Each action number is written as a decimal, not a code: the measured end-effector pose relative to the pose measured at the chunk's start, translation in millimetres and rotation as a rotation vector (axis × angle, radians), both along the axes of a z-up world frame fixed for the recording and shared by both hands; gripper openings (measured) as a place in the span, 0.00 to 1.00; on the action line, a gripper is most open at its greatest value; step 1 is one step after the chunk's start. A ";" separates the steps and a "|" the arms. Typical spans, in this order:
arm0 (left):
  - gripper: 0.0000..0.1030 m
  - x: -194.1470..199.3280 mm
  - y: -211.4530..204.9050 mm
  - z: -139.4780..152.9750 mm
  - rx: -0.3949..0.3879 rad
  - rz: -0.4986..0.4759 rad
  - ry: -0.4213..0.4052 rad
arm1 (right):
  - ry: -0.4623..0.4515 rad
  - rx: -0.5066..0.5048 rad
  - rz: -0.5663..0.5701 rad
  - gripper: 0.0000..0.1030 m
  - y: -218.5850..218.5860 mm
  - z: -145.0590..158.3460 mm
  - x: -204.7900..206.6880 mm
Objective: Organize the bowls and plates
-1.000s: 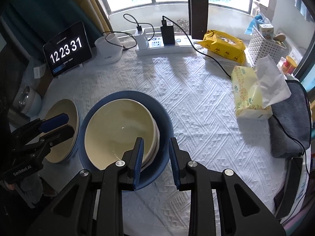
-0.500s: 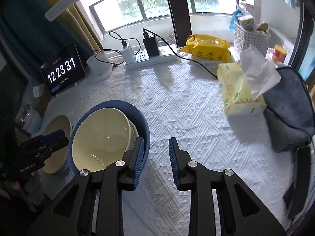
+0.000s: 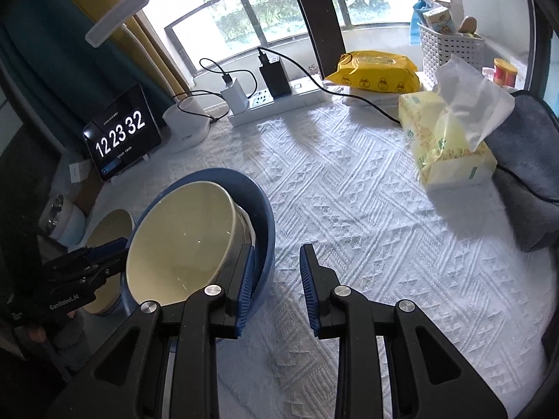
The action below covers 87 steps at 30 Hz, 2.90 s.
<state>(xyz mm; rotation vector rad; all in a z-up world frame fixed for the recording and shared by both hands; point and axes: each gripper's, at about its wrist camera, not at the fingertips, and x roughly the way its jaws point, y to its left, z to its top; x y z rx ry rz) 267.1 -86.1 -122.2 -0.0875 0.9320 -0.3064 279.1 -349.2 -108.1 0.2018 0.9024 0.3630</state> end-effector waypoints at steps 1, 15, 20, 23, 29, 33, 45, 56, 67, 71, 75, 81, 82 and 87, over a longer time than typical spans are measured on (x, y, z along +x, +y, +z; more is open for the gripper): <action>0.45 -0.9 -1.1 -1.4 -0.003 -0.002 -0.004 | -0.005 -0.010 -0.005 0.27 1.8 -2.3 -0.9; 0.42 -16.5 -4.3 -6.1 -0.009 0.077 -0.141 | -0.096 -0.003 -0.106 0.26 14.7 -19.1 -14.4; 0.40 -18.6 -8.9 -6.8 0.008 0.091 -0.179 | -0.155 -0.014 -0.162 0.26 18.0 -20.4 -22.7; 0.39 -20.4 -9.1 -8.0 0.001 0.097 -0.205 | -0.210 -0.050 -0.205 0.26 23.6 -21.0 -27.8; 0.37 -21.9 -8.4 -9.5 -0.027 0.109 -0.222 | -0.226 0.025 -0.223 0.13 20.5 -24.8 -29.1; 0.23 -25.9 -12.6 -10.3 -0.042 0.107 -0.255 | -0.258 0.015 -0.254 0.12 25.5 -25.7 -32.8; 0.17 -32.4 -20.1 -8.4 -0.021 0.104 -0.308 | -0.309 -0.039 -0.302 0.12 32.0 -27.4 -41.8; 0.17 -35.0 -19.6 -8.8 -0.037 0.101 -0.277 | -0.322 -0.065 -0.312 0.12 34.4 -22.0 -48.6; 0.17 -38.9 -15.9 -4.7 -0.043 0.109 -0.284 | -0.346 -0.076 -0.312 0.12 38.8 -13.2 -54.6; 0.17 -40.5 -13.5 -2.9 -0.043 0.113 -0.285 | -0.359 -0.078 -0.308 0.12 40.9 -8.9 -56.1; 0.17 -42.5 -10.0 -0.4 -0.049 0.119 -0.288 | -0.371 -0.079 -0.302 0.12 44.1 -4.1 -57.7; 0.17 -45.6 -2.0 3.8 -0.062 0.135 -0.298 | -0.385 -0.081 -0.291 0.12 51.2 2.7 -58.9; 0.17 -46.3 -0.1 4.8 -0.064 0.138 -0.300 | -0.388 -0.082 -0.288 0.12 52.4 3.8 -59.1; 0.17 -48.9 7.4 9.9 -0.072 0.153 -0.312 | -0.399 -0.081 -0.276 0.12 59.7 9.7 -60.2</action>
